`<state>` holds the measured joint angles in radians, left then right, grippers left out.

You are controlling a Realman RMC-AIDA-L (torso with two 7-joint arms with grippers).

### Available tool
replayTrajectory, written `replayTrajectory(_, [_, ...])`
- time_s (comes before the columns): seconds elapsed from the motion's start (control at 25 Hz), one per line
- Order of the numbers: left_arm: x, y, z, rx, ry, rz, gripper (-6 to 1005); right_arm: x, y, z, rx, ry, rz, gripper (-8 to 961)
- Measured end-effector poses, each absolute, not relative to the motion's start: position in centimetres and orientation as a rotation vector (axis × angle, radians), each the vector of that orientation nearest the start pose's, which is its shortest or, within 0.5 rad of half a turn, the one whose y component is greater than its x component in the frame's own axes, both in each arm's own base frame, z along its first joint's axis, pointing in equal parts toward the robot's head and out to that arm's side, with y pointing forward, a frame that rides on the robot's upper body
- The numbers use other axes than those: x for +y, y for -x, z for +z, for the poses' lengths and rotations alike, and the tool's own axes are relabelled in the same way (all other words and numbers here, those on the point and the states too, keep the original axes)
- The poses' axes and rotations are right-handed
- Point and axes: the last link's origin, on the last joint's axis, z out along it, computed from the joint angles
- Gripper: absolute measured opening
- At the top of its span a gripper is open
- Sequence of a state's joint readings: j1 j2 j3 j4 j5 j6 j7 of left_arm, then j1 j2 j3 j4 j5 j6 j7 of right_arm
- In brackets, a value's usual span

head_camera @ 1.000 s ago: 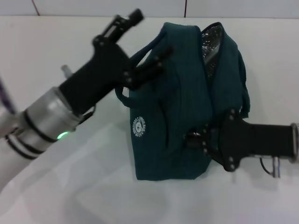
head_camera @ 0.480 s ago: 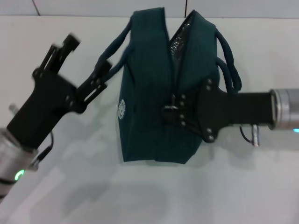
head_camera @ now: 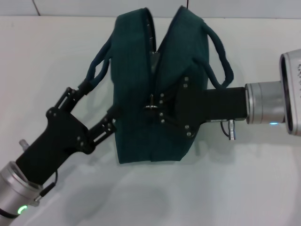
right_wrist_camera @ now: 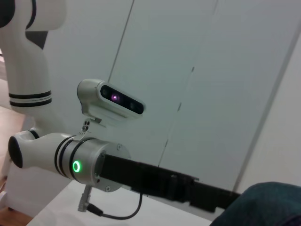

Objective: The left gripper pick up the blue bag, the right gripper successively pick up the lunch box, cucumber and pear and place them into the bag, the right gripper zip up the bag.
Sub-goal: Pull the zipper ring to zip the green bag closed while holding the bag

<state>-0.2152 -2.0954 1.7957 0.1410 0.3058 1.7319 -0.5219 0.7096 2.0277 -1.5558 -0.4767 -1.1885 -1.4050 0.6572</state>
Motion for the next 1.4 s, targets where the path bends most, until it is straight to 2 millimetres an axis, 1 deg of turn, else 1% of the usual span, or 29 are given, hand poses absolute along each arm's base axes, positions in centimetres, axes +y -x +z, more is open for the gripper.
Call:
replayTrajectory(0.36, [20.7,28.5,-5.0,-0.421,2.157,-1.268,889,33.6,-15.1,-7.0,-0.585,2.782,0.905,29])
replayTrajectory(0.72, [21.5,28.9,-6.1,-0.476,2.211,-1.178,888,33.6,-14.7,-7.0,-0.618,2.774,0.913,30])
replayTrajectory(0.88, [21.6,29.0,-6.4,-0.475,2.237,-1.163,887,33.6,-14.7,-7.0,-0.619,2.773,0.916,29])
replayTrajectory(1.04, [21.7,29.1,-6.4,-0.471,2.243,-1.146,843,33.6,-14.6,-6.8,-0.611,2.759,0.931,29])
replayTrajectory(1.2, [22.2,29.3,-6.6,-0.425,2.243,-1.087,798,33.6,-14.7,-6.6,-0.609,2.732,0.945,30])
replayTrajectory(1.4, [23.3,29.0,-7.1,-0.337,2.26,-1.017,601,33.5,-15.0,-6.5,-0.613,2.707,0.951,29])
